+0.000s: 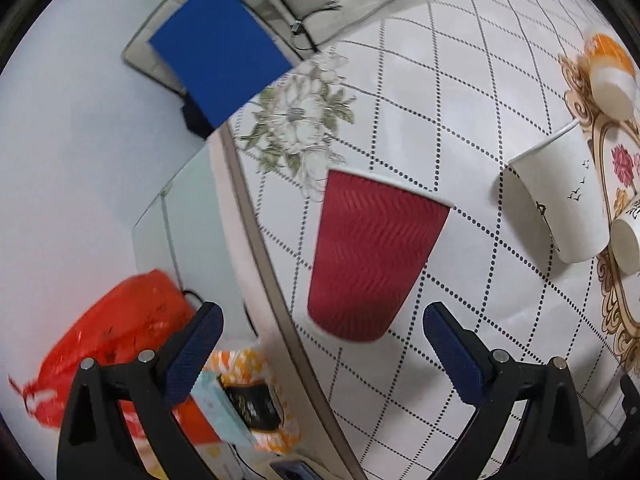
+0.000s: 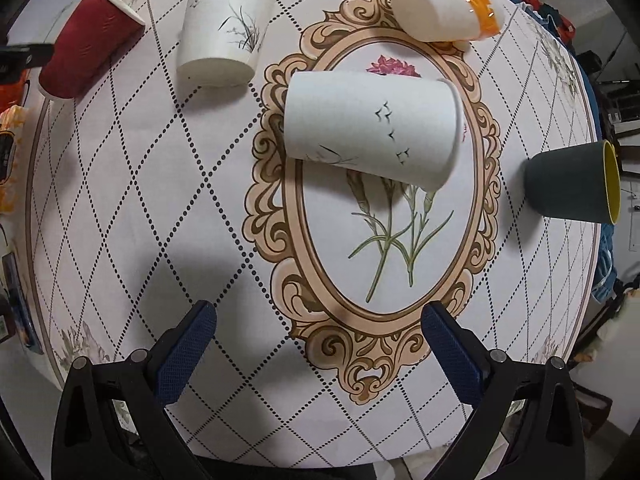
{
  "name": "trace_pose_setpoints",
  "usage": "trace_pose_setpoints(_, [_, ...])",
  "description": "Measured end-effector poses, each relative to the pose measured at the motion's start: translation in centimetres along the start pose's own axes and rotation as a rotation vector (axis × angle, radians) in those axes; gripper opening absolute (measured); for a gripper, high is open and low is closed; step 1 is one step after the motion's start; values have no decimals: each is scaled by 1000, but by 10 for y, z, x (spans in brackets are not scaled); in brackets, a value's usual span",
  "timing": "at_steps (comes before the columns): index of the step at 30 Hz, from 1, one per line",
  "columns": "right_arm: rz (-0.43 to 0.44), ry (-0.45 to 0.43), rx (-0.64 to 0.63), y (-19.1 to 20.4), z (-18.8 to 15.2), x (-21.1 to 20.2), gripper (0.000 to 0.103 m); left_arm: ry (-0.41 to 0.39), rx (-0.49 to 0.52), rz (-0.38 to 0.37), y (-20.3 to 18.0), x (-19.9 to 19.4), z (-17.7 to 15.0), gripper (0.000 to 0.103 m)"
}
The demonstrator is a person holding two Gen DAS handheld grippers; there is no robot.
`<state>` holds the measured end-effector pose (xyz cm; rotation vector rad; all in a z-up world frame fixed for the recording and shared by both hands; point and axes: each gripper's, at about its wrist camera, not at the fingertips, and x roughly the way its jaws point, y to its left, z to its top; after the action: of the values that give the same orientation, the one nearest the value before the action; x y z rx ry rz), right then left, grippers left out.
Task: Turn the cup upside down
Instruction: 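Close the left tool on the red cup and lift it, then carry the red cup in the left tool toward the right tool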
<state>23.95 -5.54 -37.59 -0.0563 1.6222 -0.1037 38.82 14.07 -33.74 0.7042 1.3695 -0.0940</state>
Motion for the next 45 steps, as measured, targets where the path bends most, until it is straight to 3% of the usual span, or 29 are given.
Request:
trace_pose_setpoints(7, [-23, 22, 1, 2, -2, 3, 103, 29, 84, -46, -13, 22, 12, 103])
trace_pose_setpoints(17, [-32, 29, 4, -2, 4, 1, 103, 56, 104, -97, -25, 41, 24, 102])
trace_pose_setpoints(23, [-31, 28, 8, -1, 11, 7, 103, 59, 123, -112, -35, 50, 34, 82])
trace_pose_setpoints(28, [-31, 31, 10, -2, 10, 4, 103, 42, 112, -102, -43, 50, 33, 79])
trace_pose_setpoints(37, [-25, 25, 30, -8, -2, 16, 103, 27, 10, -104, -43, 32, 8, 78])
trace_pose_setpoints(45, [-9, -11, 18, -20, -24, 4, 103, 56, -95, -166, -57, -6, -47, 78])
